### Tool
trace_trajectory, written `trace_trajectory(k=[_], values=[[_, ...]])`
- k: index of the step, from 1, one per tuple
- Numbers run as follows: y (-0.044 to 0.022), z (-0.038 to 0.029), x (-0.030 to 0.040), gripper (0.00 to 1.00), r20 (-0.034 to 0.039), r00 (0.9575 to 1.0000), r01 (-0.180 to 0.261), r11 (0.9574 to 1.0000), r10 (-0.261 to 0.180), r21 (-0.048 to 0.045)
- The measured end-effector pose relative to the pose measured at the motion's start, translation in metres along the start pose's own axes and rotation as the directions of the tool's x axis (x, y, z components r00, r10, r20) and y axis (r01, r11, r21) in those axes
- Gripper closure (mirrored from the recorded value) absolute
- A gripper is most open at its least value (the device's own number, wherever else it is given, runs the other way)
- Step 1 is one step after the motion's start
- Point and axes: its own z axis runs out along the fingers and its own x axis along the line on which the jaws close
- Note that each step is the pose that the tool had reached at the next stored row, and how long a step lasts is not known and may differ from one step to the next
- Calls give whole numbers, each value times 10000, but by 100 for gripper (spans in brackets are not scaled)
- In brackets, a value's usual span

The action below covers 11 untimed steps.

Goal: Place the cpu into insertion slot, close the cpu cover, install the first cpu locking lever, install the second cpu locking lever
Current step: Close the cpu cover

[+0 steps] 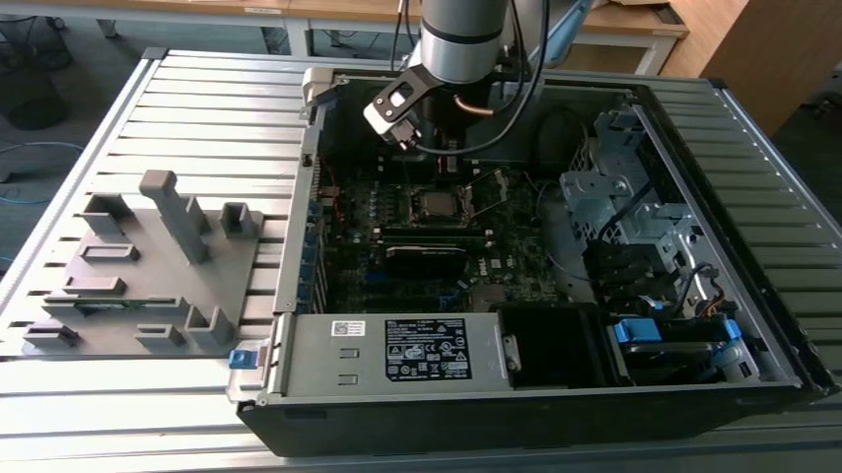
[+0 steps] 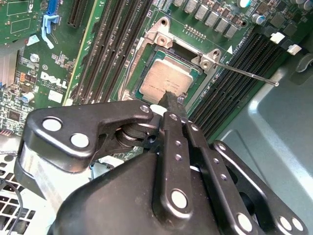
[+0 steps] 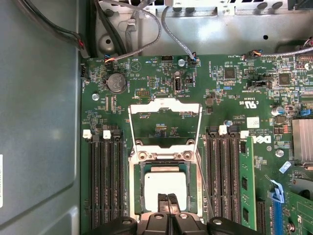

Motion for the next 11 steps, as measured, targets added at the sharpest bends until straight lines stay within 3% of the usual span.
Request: trace_trajectory(k=[11], values=[[1,-17,1,90,3,10000,0,10000,0,1]])
